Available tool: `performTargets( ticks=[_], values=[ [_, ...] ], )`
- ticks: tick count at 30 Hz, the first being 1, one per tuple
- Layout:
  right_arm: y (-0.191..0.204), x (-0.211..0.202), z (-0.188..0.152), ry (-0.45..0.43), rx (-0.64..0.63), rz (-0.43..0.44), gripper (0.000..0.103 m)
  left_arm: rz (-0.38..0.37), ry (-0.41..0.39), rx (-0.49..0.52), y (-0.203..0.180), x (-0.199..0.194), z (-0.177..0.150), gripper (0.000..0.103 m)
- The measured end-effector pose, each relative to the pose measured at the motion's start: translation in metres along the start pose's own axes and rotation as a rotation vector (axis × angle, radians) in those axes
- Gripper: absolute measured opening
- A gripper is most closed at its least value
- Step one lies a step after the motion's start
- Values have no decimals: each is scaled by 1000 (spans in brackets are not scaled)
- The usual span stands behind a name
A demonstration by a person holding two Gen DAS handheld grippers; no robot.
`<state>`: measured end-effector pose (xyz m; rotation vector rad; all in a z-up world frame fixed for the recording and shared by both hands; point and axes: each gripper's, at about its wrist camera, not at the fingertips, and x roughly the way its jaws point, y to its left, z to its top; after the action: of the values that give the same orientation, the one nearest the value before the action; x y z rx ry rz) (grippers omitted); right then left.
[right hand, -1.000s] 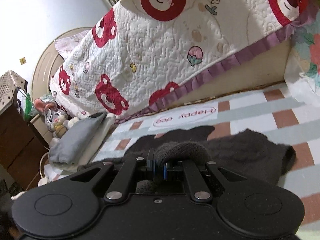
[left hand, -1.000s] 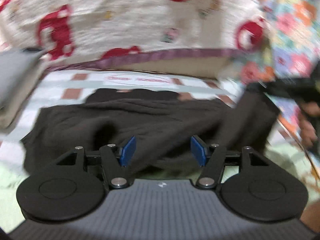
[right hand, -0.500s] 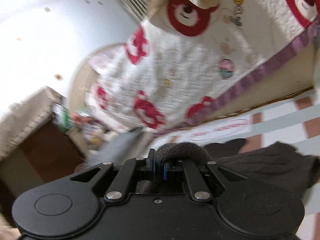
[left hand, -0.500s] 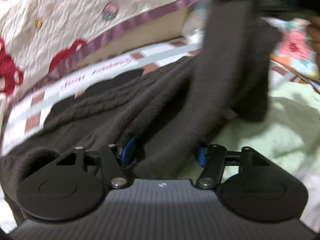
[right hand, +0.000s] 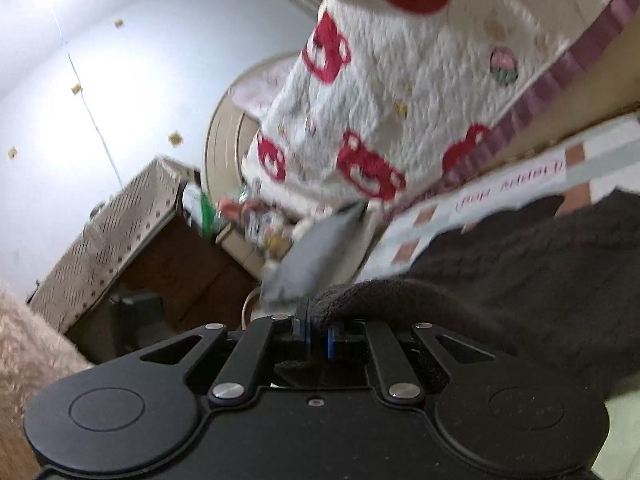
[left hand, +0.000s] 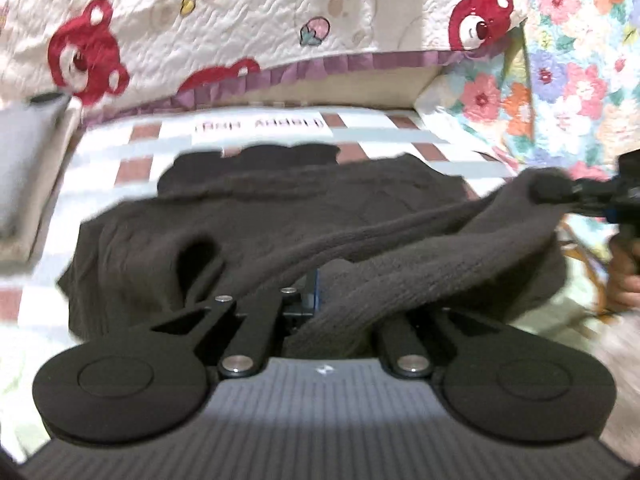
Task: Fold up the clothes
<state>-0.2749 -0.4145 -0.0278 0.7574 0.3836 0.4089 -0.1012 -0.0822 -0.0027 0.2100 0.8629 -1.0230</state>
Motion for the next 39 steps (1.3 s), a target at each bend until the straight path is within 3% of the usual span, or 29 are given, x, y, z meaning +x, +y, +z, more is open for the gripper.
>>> performTargets(
  ticks=[3, 5, 8, 11, 12, 14, 17, 21, 25, 29, 32, 35, 37, 39],
  values=[
    [0, 13, -10, 132, 54, -12, 15, 64, 97, -9, 8, 5, -13, 10],
    [-8, 32, -23, 260, 90, -127, 20, 118, 167, -12, 13, 10, -23, 11],
    [-13, 45, -37, 352, 49, -249, 25, 227, 238, -25, 20, 29, -35, 14],
    [-18, 50, -46, 420, 27, -339, 26, 211, 205, -83, 29, 24, -32, 19],
    [-20, 40, -40, 391, 38, -342, 32, 216, 183, -97, 34, 24, -27, 21],
    [-26, 19, -29, 335, 60, -349, 37, 243, 135, -120, 46, 28, -16, 35],
    [-34, -13, -12, 250, 93, -358, 40, 284, 62, -155, 65, 32, 0, 52],
    [-45, -53, 12, 136, 125, -377, 49, 338, -35, -200, 89, 39, 22, 60],
    [-46, -43, 46, 109, 9, -502, 53, 391, -133, -246, 114, 45, 44, 61],
    [-33, 4, 81, 225, -190, -548, 55, 425, -139, -236, 137, 80, 67, 62],
    [-33, 46, 116, 298, -302, -523, 71, 404, -54, -277, 163, 118, 77, 63],
    [-52, 101, 150, 474, -336, -472, 71, 334, 105, -444, 203, 154, 78, 61],
    [-58, 144, 154, 657, -435, -486, 70, 289, 96, -506, 221, 164, 76, 61],
    [-56, 184, 146, 809, -559, -464, 70, 275, 30, -495, 225, 161, 66, 61]
  ],
)
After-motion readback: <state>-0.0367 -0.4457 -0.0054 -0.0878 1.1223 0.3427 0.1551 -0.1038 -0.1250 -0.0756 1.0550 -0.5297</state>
